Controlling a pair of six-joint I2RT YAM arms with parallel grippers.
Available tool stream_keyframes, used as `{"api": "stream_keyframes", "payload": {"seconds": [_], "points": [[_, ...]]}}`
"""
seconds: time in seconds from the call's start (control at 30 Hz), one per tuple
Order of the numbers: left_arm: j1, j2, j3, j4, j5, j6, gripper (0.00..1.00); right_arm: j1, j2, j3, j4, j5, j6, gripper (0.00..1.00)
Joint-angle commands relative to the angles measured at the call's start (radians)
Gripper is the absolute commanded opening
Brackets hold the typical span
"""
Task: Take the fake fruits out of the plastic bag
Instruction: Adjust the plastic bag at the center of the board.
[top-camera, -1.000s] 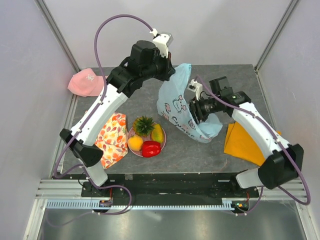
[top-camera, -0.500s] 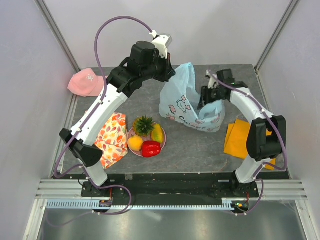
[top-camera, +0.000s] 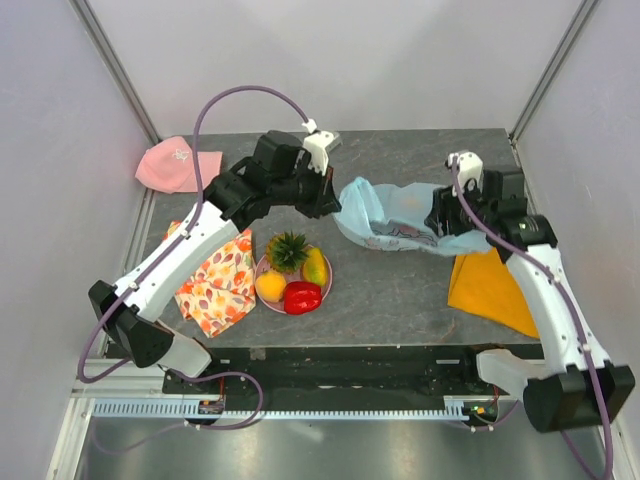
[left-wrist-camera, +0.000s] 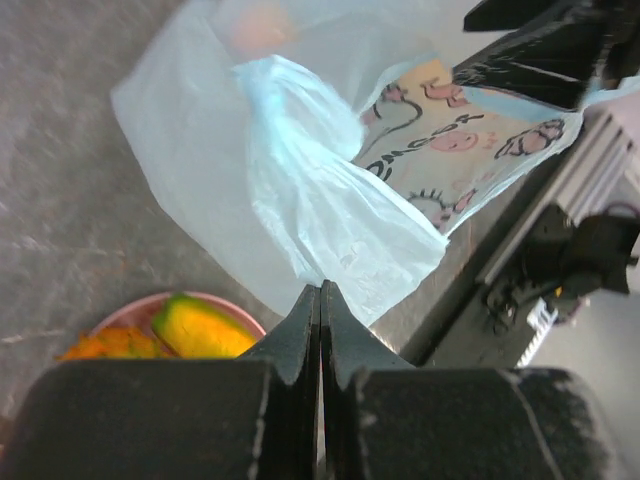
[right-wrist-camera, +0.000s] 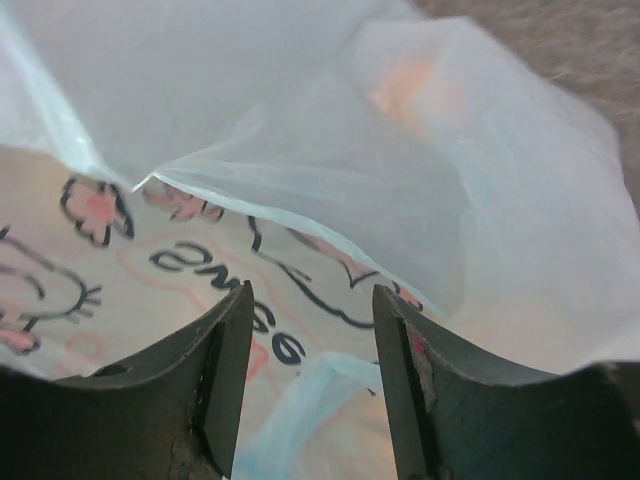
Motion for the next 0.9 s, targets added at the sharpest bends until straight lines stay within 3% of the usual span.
{"api": "stream_keyframes", "payload": {"seconds": [0.0,0.17,0.27,0.3,0.5,0.7,0.87], "points": [[-0.034,-0.016,-0.058,0.011,0.065,0.059,0.02,0.041,-0.046,-0.138,-0.067,-0.12,-0.165,0.59],[-0.04,0.035,-0.029,0.013,0.088,0.064,0.02,0.142,-0.021,-0.128,-0.046,-0.128,-0.216,0.59],[-0.037,0.037,0.0,-0.007,0.082,0.085,0.43,0.164,0.028,-0.085,-0.073,-0.157,-0.246,0.58],[-0.031,0.026,0.012,-0.013,0.082,0.088,0.64,0.167,0.037,-0.08,-0.077,-0.157,-0.246,0.57],[-0.041,0.033,0.072,0.016,0.15,0.171,0.91,0.168,0.101,-0.063,-0.052,-0.157,-0.156,0.59],[-0.11,0.092,0.109,0.024,0.116,0.396,0.94,0.13,0.155,-0.02,-0.008,-0.238,-0.032,0.61],[-0.233,0.099,0.042,0.028,0.113,0.602,0.93,-0.005,0.193,0.096,-0.021,-0.14,0.013,0.66]]}}
